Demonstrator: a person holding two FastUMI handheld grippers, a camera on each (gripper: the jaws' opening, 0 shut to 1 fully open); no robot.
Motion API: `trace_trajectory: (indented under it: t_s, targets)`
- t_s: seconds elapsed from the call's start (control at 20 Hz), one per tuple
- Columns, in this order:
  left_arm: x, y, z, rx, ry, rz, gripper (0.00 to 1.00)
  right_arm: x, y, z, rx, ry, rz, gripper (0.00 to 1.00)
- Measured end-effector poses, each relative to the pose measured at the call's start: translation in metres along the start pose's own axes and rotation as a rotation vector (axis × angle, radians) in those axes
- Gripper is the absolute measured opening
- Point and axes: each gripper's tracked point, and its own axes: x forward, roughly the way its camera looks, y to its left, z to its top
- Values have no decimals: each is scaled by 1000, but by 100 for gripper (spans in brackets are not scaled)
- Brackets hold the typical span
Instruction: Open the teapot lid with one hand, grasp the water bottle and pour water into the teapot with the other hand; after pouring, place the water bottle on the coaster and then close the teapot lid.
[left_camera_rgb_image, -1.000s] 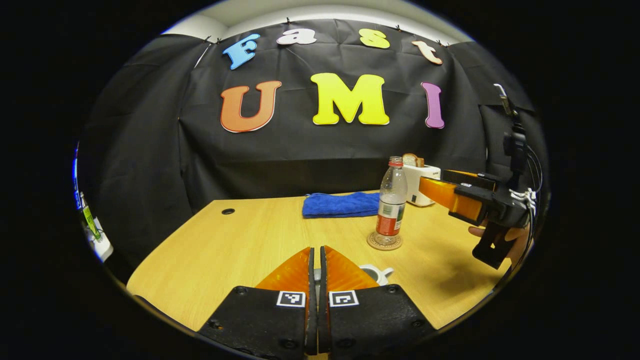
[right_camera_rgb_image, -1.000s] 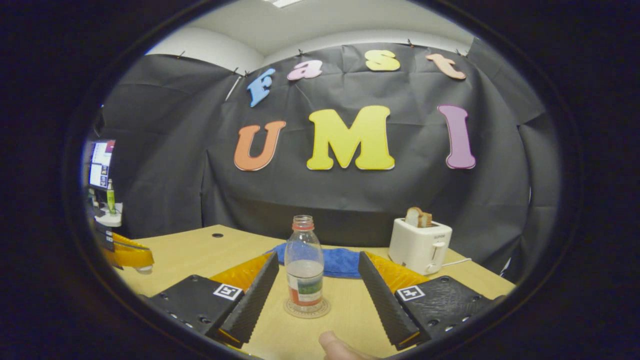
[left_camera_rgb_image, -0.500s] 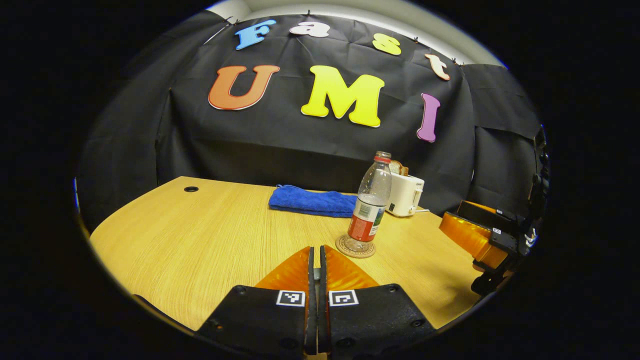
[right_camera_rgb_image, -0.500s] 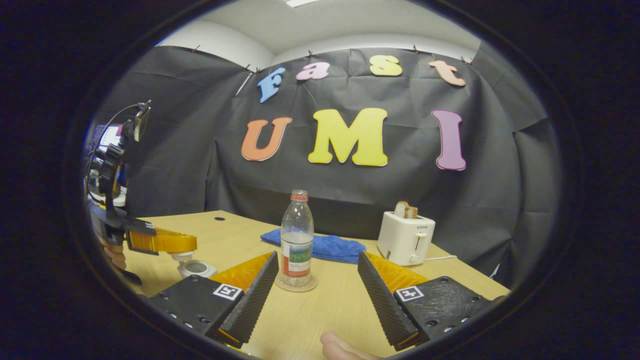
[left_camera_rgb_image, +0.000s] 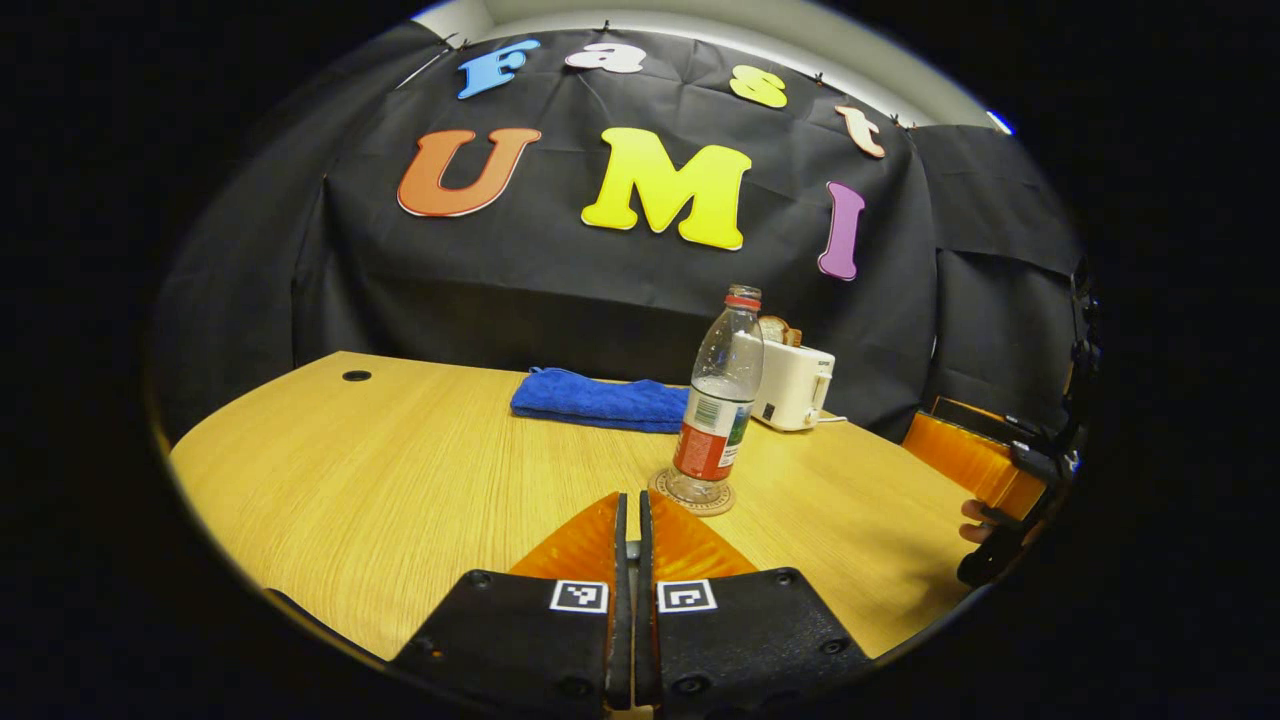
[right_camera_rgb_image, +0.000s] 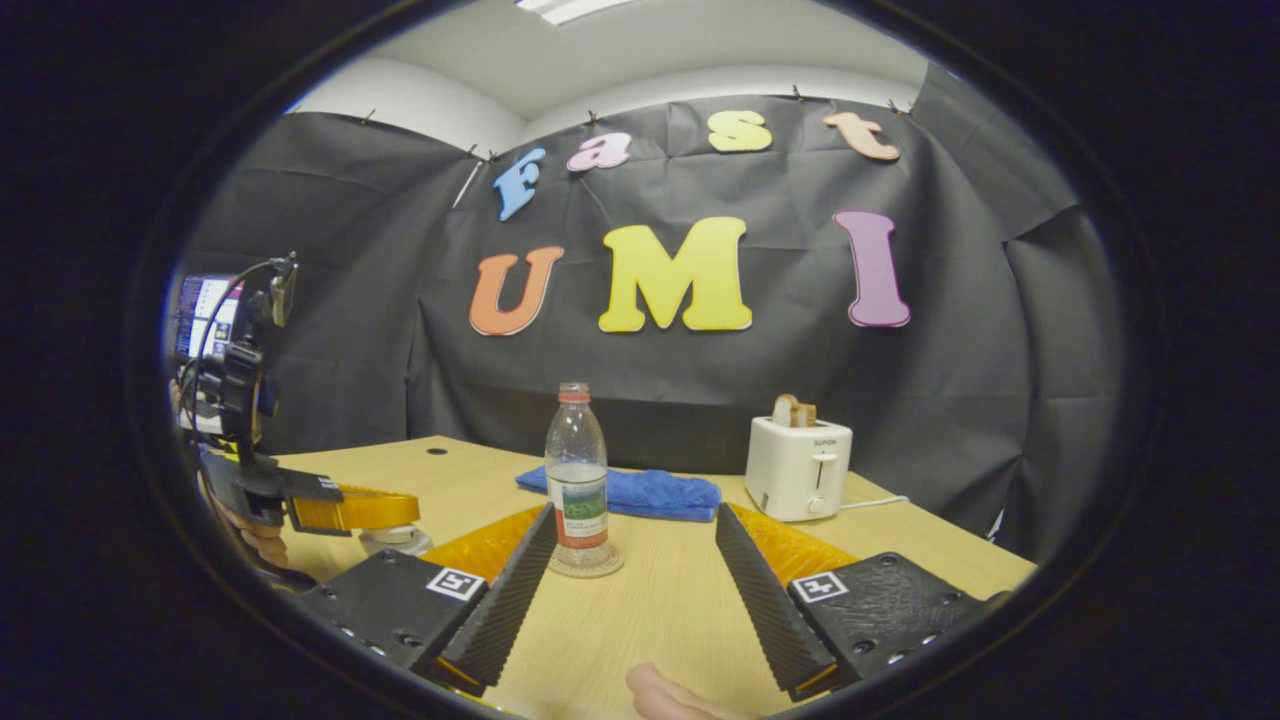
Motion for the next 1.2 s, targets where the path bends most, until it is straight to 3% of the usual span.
trace_trajectory:
  t_s: [0.4, 0.85, 1.05, 1.2]
  targets:
    - [-3, 2, -2, 14, 1, 27, 4, -22, -4, 5, -22, -15, -22, 95]
    - [-2, 6, -12, 133, 13, 119, 7, -41, -7, 14, -57, -46, -32, 98]
    - [-1, 3, -12, 179, 21, 148, 17, -45, -14, 22, -57, -53, -50, 97]
    - [-7, -3, -4, 175, 19, 158, 34, -53, -19, 34, -59, -66, -76, 95]
